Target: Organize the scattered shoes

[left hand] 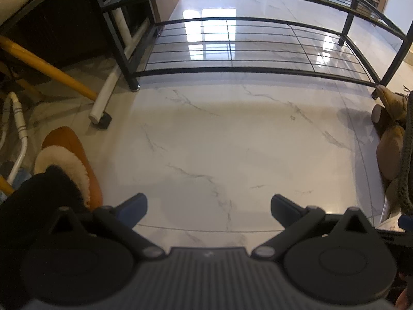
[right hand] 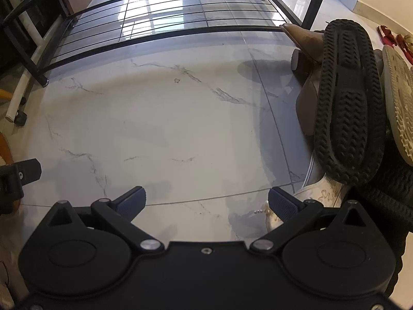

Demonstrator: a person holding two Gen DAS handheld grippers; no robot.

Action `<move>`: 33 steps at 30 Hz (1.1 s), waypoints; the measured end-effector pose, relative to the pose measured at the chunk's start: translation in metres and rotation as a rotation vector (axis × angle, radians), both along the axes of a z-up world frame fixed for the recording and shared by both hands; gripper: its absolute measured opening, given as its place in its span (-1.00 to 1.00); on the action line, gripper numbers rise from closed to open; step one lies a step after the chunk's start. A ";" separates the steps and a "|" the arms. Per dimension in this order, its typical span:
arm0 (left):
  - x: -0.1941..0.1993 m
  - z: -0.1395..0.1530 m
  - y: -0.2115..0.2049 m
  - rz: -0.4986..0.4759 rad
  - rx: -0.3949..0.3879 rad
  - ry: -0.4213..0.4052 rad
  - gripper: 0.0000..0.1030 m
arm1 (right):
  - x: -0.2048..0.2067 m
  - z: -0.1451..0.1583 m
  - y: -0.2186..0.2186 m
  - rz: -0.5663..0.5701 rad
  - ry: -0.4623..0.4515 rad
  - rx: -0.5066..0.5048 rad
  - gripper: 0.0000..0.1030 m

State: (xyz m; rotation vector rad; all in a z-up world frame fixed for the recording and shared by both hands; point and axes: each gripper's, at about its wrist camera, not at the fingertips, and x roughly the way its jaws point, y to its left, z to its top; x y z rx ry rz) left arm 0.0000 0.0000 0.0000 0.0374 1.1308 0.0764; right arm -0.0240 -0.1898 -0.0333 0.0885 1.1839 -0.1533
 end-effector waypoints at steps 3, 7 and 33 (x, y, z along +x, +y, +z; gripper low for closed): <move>-0.002 0.001 -0.005 -0.008 0.009 -0.017 0.98 | 0.001 0.000 -0.001 -0.007 -0.001 -0.004 1.00; -0.004 0.003 -0.012 -0.019 0.021 -0.039 0.98 | -0.003 0.001 0.000 -0.010 -0.015 -0.015 1.00; -0.009 0.003 0.014 0.060 -0.401 0.029 0.98 | -0.020 0.030 -0.023 -0.099 -0.256 -0.096 1.00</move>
